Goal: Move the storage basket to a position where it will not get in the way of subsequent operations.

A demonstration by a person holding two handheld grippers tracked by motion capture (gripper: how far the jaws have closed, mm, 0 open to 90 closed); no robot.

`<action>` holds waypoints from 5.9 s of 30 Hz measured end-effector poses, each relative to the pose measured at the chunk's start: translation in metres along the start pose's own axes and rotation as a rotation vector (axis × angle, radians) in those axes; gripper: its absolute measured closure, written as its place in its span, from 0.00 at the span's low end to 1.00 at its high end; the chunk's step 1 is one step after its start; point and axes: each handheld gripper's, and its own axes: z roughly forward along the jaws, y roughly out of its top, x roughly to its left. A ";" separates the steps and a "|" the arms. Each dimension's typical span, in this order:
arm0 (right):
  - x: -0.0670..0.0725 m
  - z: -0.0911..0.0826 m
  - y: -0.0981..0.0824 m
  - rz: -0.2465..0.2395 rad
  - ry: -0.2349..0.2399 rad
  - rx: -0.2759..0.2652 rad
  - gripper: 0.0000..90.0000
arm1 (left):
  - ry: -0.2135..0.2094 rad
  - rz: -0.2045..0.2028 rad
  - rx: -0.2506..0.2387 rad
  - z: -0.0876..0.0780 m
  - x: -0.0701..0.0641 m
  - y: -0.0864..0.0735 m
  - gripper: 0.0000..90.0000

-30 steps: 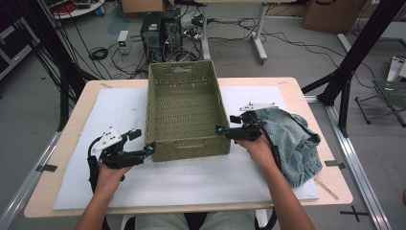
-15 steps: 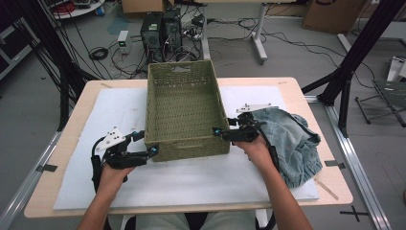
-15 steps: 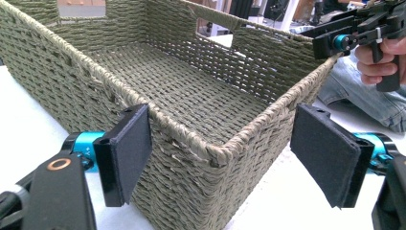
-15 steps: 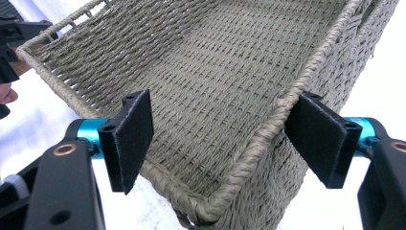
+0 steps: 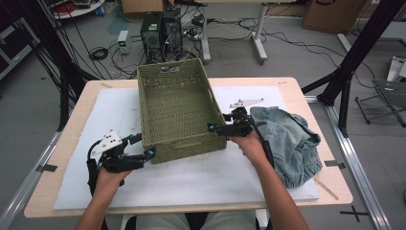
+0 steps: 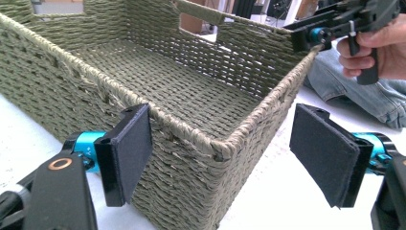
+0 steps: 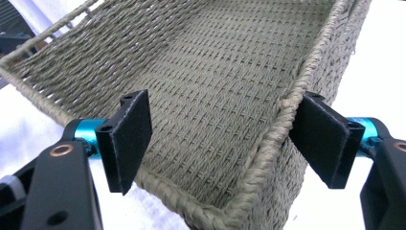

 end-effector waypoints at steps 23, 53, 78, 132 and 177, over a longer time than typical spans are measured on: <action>-0.002 -0.063 -0.012 -0.057 -0.091 -0.074 0.27 | 0.044 -0.023 -0.093 -0.023 0.015 0.010 0.26; -0.026 -0.135 -0.062 -0.068 -0.238 -0.096 0.24 | 0.334 -0.064 0.052 0.044 0.037 0.052 0.24; -0.029 -0.147 -0.065 -0.057 -0.270 -0.131 0.24 | 0.377 -0.058 0.236 0.064 0.052 0.050 0.63; -0.031 -0.153 -0.068 -0.040 -0.277 -0.155 0.24 | 0.405 -0.079 0.227 -0.039 0.112 0.054 0.31; -0.035 -0.154 -0.072 -0.028 -0.279 -0.158 0.24 | 0.493 -0.155 0.432 0.005 0.125 0.051 0.89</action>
